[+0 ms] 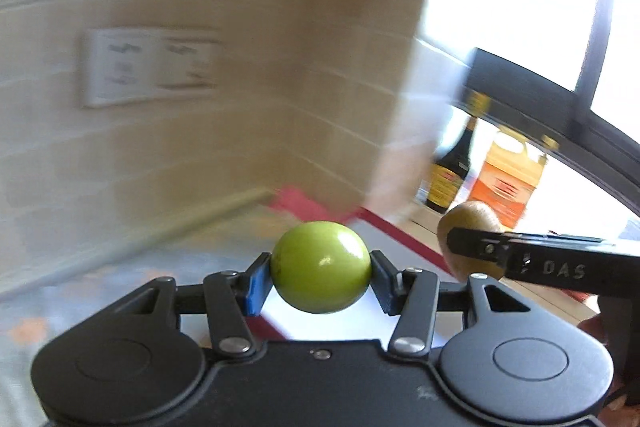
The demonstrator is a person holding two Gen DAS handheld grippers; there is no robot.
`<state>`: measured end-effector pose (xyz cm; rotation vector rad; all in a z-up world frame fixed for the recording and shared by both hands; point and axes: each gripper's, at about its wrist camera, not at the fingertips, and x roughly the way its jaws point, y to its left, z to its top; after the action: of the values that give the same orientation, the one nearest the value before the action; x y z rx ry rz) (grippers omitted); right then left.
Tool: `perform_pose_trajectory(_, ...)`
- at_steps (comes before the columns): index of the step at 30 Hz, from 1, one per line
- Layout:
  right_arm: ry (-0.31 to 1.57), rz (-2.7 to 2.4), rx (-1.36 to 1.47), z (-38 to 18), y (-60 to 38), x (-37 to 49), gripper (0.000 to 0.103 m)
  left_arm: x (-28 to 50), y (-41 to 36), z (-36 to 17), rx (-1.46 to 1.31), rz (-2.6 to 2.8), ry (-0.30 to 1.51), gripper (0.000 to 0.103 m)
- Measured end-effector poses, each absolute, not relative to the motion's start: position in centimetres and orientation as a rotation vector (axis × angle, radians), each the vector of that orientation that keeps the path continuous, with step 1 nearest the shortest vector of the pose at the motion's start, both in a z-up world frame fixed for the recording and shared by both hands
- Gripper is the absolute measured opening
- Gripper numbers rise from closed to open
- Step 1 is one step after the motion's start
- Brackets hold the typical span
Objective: Organize fruits
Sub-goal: 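Carry the apple and kiwi into the box and open both tools, then return both tools to the remaining fruit near the strawberry and orange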
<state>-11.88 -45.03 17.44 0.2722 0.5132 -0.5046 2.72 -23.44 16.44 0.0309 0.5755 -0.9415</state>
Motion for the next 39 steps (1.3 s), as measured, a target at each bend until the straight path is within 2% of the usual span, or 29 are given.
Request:
perform_pose_trajectory(8,0.603,-0.582,0.405,13.8,-48.1,-15.9,0.056,0.4,-29.7,12.9,0.111,-1.055,0.682,0.061)
perform_pose_trajectory(16,0.716,-0.603,0.474,9.8,-48.3,-17.1,0.056,0.2,-31.6,9.6,0.166,-1.058,0.760,0.061)
perform_pose_trajectory(27,0.766,-0.596,0.467,8.7,-47.8,-16.6,0.056,0.8,-31.6,7.9,0.191,-1.035,0.802,0.062)
perform_pose_trajectory(28,0.777,-0.591,0.472,8.6,-47.8,-16.6,0.057,0.8,-31.6,7.8,0.189,-1.036,0.812,0.066)
perform_pose_trajectory(29,0.781,-0.587,0.476,8.6,-47.8,-16.6,0.057,0.9,-31.5,7.8,0.180,-1.032,0.815,0.081)
perform_pose_trajectory(32,0.733,-0.598,0.468,9.6,-47.6,-17.1,0.063,1.1,-30.4,8.3,0.152,-1.024,0.796,0.081)
perform_pose_trajectory(39,0.683,-0.593,0.410,11.4,-46.8,-16.8,0.063,2.4,-25.6,11.2,0.082,-0.941,0.714,0.081)
